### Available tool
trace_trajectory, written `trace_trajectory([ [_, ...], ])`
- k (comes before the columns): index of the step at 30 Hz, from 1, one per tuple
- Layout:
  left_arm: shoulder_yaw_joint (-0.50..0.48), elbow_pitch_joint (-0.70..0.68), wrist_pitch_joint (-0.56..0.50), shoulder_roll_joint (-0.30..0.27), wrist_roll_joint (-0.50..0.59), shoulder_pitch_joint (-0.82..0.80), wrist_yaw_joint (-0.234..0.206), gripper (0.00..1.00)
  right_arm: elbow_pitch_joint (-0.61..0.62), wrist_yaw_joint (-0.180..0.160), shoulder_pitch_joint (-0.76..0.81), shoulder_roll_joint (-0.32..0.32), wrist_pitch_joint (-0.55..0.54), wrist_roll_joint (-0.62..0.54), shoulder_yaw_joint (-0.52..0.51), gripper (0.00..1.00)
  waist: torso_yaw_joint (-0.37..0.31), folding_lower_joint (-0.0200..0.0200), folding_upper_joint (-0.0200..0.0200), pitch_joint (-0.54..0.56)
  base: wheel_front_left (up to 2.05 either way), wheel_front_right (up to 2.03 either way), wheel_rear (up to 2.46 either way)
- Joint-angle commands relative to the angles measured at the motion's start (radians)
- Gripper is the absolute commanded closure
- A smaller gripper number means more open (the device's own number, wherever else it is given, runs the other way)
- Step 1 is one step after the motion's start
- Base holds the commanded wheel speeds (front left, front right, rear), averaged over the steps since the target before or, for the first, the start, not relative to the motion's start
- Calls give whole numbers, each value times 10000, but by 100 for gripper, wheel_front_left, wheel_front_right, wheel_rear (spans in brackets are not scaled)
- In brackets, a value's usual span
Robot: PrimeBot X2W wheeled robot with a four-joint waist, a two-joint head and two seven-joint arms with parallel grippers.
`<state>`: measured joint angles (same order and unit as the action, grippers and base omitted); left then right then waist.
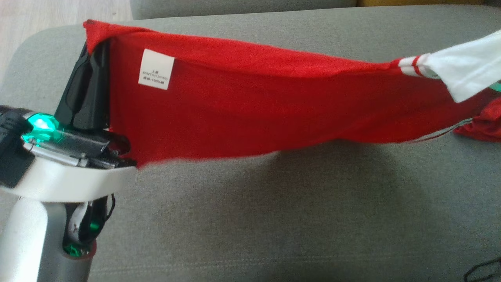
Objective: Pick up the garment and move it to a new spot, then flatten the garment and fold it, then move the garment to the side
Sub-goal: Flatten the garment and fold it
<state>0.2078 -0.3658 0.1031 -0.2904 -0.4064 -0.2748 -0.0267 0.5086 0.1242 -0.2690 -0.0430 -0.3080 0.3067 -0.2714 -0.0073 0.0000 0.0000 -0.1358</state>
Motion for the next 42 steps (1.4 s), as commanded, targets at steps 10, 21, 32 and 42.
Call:
trace_trajectory([
  [10, -381, 1189, -377, -429, -656, -1984, 604, 100, -1281, 65, -1864, -216, -44, 557, 552, 100, -73, 0, 0, -356, 0, 0, 0],
  [21, 351, 7029, 122, -273, -689, -7782, 1449, 100, -7031, 65, -8170, -687, 1338, 805, 1607, 100, -198, 0, 0, -1636, 0, 0, 0],
  [32, 966, 11688, 1526, 389, -718, -11070, 1567, 100, -12143, 65, -12018, -302, 4823, 325, 2789, 100, -340, 0, 0, -2034, 0, 0, 0],
  [42, 1141, 13741, 1584, 934, -954, -9959, 1572, 100, -15751, 65, -11571, -88, 5082, 926, 4816, 100, -353, 0, 0, -2690, 0, 0, 0],
])
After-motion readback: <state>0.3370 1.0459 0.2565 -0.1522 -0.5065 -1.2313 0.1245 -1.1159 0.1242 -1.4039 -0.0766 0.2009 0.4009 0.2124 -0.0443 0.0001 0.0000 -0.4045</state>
